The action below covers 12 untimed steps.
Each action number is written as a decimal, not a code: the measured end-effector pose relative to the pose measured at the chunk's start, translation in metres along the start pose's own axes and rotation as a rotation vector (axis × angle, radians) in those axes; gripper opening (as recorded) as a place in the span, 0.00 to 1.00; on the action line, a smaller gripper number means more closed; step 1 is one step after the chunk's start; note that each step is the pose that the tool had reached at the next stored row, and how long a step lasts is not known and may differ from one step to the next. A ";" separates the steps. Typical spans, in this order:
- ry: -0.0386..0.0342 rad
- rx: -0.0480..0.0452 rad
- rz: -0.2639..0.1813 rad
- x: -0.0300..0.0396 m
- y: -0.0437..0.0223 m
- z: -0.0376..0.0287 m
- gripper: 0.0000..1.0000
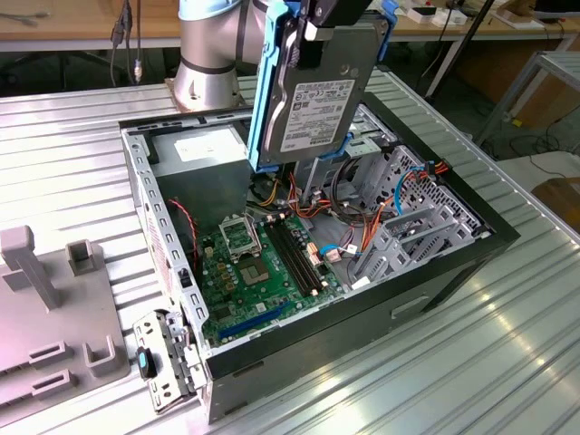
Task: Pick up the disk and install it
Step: 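Insert the disk into the insertion slot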
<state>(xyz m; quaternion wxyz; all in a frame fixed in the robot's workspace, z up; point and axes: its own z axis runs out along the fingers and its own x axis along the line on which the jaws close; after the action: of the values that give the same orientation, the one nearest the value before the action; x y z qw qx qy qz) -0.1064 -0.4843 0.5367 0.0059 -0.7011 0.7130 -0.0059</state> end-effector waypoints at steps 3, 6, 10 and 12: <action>0.0000 0.0000 0.000 0.0057 -0.0002 0.0004 0.37; 0.0001 0.0000 0.000 0.0136 -0.0010 0.0010 0.37; 0.0001 0.0000 0.000 0.0171 -0.0078 0.0019 0.37; 0.0003 -0.0002 0.000 0.0177 -0.0132 0.0022 0.37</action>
<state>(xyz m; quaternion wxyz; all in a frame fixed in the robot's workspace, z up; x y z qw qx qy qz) -0.0934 -0.5022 0.5347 0.0057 -0.7010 0.7131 -0.0060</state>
